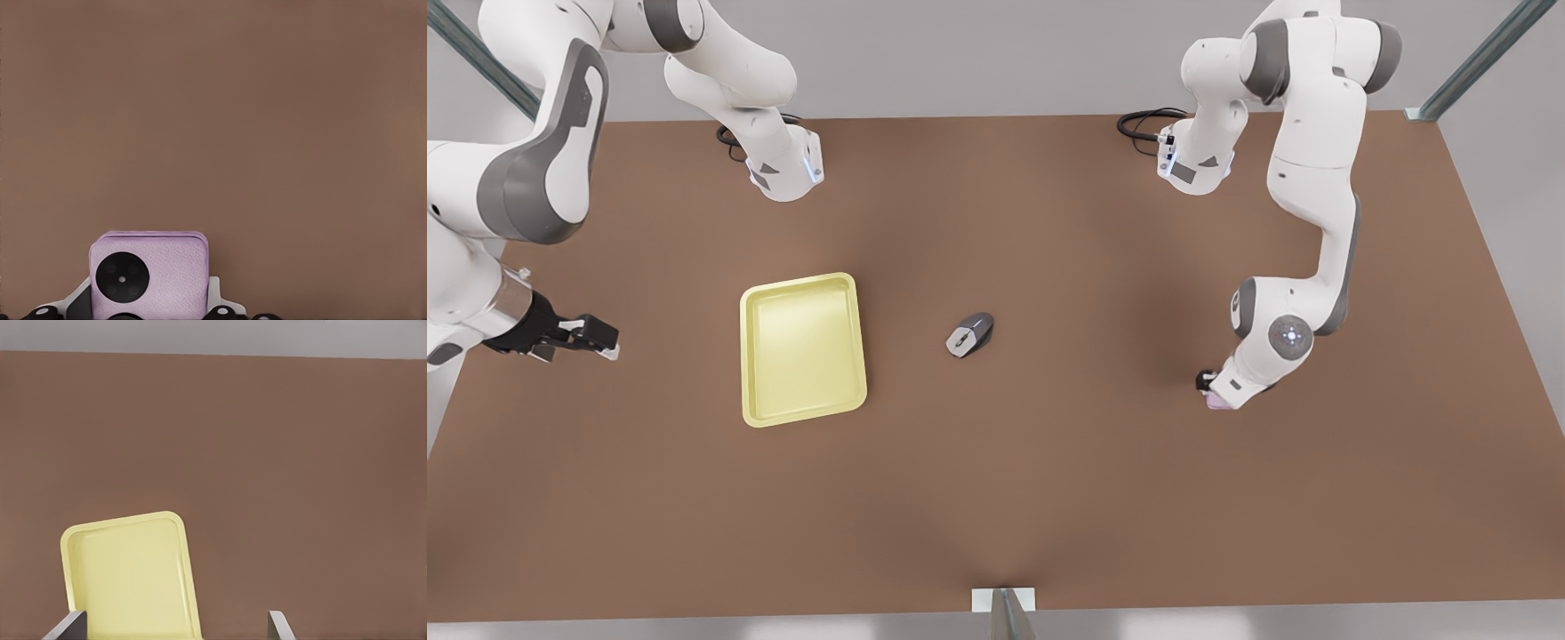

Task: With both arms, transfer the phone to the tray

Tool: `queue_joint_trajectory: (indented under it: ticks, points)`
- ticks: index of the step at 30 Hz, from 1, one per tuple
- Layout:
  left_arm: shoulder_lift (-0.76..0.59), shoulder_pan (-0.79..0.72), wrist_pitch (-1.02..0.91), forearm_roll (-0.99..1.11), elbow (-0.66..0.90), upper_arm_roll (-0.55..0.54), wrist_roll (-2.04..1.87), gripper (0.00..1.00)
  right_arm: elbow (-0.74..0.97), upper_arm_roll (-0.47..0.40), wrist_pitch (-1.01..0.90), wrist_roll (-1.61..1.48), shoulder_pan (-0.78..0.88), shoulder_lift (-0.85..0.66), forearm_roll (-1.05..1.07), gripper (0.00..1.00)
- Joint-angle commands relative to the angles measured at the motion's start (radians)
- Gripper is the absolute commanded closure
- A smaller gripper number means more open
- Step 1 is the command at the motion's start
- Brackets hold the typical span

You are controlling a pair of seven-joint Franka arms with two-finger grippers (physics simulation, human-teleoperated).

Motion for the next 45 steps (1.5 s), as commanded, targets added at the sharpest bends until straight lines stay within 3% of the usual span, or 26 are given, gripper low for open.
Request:
queue_joint_trajectory:
  ticks: [1,4,7,16,25,28,29,30,34,36,38,41,45]
  points:
    - [-0.001,-0.03,-0.137,-0.003,0.047,-0.006,-0.046,0.21,0.0,0.0,0.0,-0.004,0.0,0.001,-0.001,0.0]
    - [-0.001,-0.108,-0.157,-0.004,0.08,-0.007,-0.141,0.21,0.0,0.0,0.0,-0.004,0.0,0.001,0.001,0.0]
    - [0.043,-0.238,-0.232,-0.006,0.213,-0.009,-0.328,0.21,0.0,0.0,0.0,-0.004,0.0,0.001,-0.001,0.0]
    - [0.471,-0.528,-0.292,-0.026,0.888,-0.131,-0.83,0.21,0.0,0.0,0.0,-0.004,0.0,0.001,-0.001,0.0]
    - [0.64,-0.544,-0.257,-0.018,1.118,-0.13,-0.827,0.21,0.0,0.0,-0.001,-0.006,0.002,0.001,-0.001,0.0]
    - [0.661,-0.547,-0.235,-0.017,1.12,-0.127,-0.827,0.21,0.0,0.0,0.0,-0.006,0.002,0.001,-0.002,0.0]
    - [0.661,-0.547,-0.223,-0.017,1.118,-0.127,-0.827,0.02,0.0,0.0,0.0,-0.006,0.002,0.001,-0.002,0.0]
    - [0.661,-0.547,-0.223,-0.017,1.118,-0.127,-0.828,0.0,0.0,0.0,0.0,-0.006,0.002,0.001,-0.002,0.0]
    - [0.657,-0.545,-0.228,-0.017,1.118,-0.127,-0.827,0.0,0.0,0.001,0.0,-0.004,0.003,0.001,0.001,0.0]
    - [0.612,-0.533,-0.391,-0.017,1.112,-0.122,-0.802,0.0,0.002,0.0,-0.011,-0.001,-0.001,-0.008,0.002,0.0]
    - [0.471,-0.41,-0.738,-0.041,1.101,-0.118,-0.549,0.0,0.003,0.008,-0.012,0.0,0.008,-0.012,0.011,0.0]
    - [0.232,-0.137,-0.984,-0.04,0.989,-0.108,-0.233,0.0,0.005,0.006,-0.012,0.002,0.008,-0.022,0.033,0.0]
    - [0.075,-0.071,-1.113,-0.032,0.995,0.016,-0.066,0.0,0.003,0.008,-0.018,0.0,0.009,-0.026,0.042,0.0]
